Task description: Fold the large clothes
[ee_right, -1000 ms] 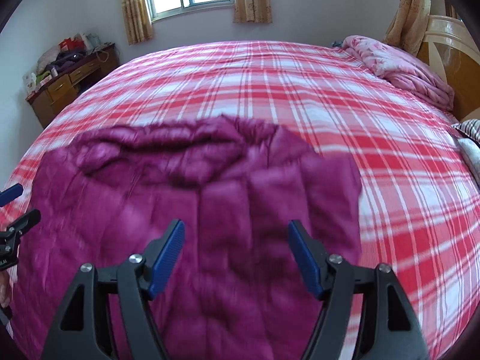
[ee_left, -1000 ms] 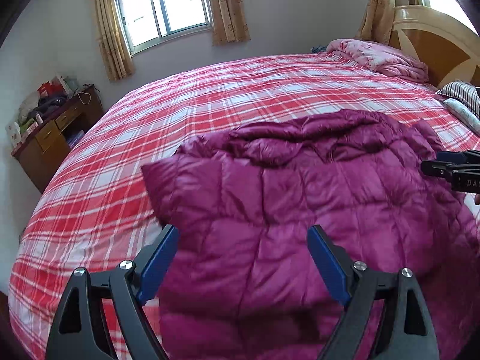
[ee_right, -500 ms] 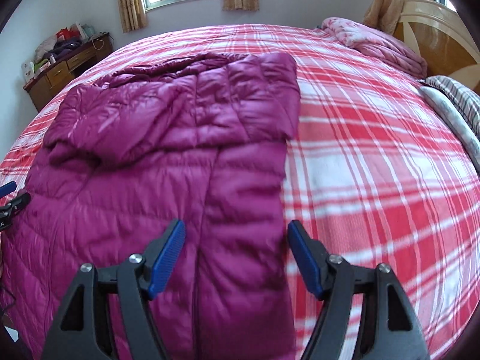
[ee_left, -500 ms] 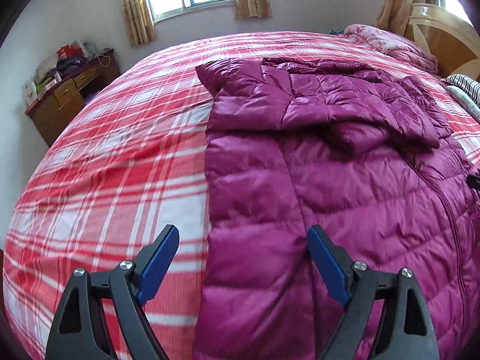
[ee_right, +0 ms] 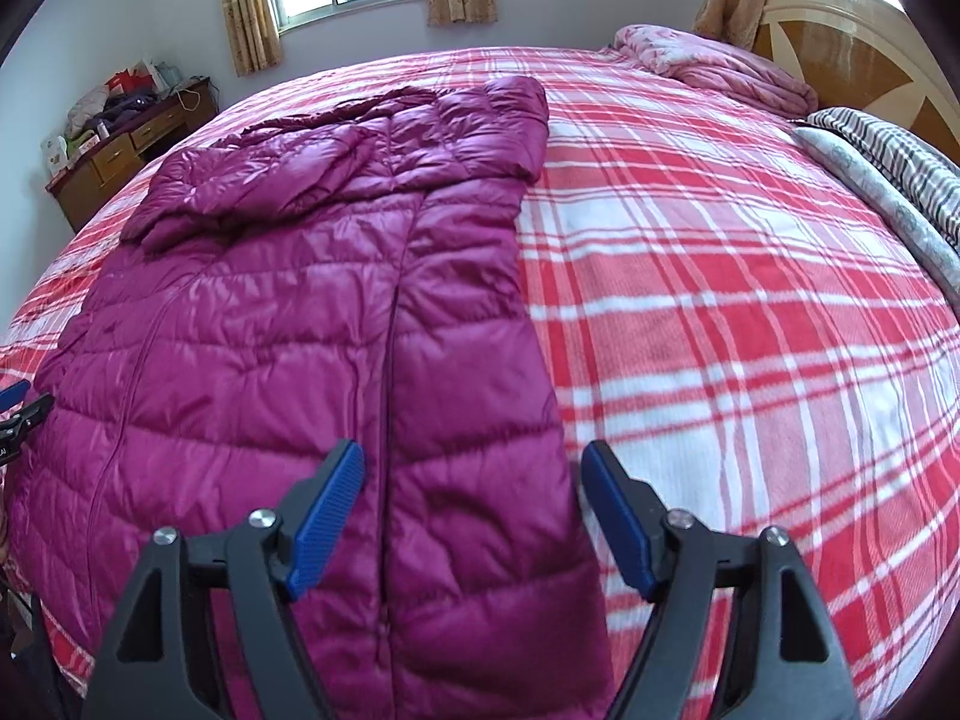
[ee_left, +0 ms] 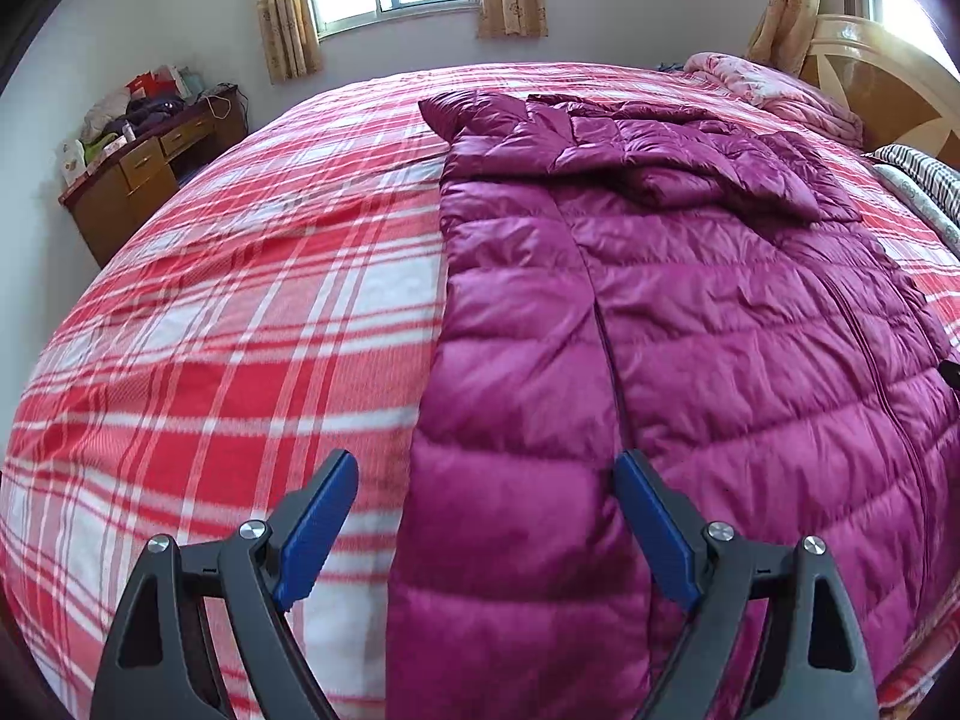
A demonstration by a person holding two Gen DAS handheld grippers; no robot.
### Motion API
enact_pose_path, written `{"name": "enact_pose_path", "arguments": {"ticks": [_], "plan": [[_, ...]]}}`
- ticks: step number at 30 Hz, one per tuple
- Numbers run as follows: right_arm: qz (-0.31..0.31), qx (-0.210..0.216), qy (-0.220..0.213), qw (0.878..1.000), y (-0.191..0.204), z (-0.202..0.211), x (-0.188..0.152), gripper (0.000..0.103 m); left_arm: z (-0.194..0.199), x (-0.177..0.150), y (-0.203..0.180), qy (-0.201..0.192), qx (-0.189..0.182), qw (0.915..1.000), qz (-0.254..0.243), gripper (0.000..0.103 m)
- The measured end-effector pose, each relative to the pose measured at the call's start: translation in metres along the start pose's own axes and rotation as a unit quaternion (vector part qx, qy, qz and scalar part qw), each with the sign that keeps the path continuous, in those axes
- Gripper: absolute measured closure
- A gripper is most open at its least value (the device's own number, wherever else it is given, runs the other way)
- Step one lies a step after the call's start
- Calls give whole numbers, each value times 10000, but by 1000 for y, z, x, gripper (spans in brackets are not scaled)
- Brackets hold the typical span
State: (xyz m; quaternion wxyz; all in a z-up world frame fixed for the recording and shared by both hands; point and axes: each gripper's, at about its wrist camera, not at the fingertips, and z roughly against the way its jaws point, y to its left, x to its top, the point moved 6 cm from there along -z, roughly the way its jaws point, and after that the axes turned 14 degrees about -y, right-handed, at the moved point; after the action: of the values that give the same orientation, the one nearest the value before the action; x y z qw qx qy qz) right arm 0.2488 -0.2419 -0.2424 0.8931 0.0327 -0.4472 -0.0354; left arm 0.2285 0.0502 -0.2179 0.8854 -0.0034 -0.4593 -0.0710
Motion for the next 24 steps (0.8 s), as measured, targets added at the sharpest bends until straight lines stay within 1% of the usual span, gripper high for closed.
{"name": "enact_pose_path", "arguments": {"ticks": [4, 8, 11, 14, 17, 18, 19, 20, 21, 22, 23, 24], "plan": [[-40, 37, 49, 10000, 0, 14, -16, 26, 16, -15, 10, 30, 42, 9999, 112, 15], [-11, 46, 119, 9999, 1, 28, -32, 26, 31, -32, 18, 73, 7, 9997, 231, 15], [6, 59, 163, 9998, 1, 39, -44, 26, 40, -41, 18, 66, -11, 9997, 241, 15], [-30, 98, 212, 9997, 3, 45, -53, 26, 46, -47, 13, 93, -128, 9995, 259, 15], [51, 126, 209, 9997, 5, 51, -60, 33, 50, -51, 8, 90, -251, 9994, 206, 16], [33, 160, 191, 9997, 4, 52, -60, 41, 51, -51, 7, 84, -283, 9993, 208, 16], [-28, 214, 184, 9996, 4, 53, -60, 53, 52, -51, 6, 84, -312, 9993, 209, 18], [-114, 315, 180, 9993, 4, 54, -58, 61, 53, -51, 6, 92, -324, 9992, 215, 26], [-217, 480, 186, 9984, 5, 56, -58, 76, 56, -50, 7, 62, -362, 9991, 221, 48], [-262, 559, 168, 9980, 7, 59, -57, 83, 58, -49, 5, 39, -428, 9989, 212, 61], [-192, 555, 109, 9982, 9, 62, -55, 84, 62, -49, 4, 45, -569, 9981, 217, 84], [-101, 540, 49, 9985, 13, 65, -54, 87, 65, -48, 3, 58, -694, 9972, 264, 91]]}}
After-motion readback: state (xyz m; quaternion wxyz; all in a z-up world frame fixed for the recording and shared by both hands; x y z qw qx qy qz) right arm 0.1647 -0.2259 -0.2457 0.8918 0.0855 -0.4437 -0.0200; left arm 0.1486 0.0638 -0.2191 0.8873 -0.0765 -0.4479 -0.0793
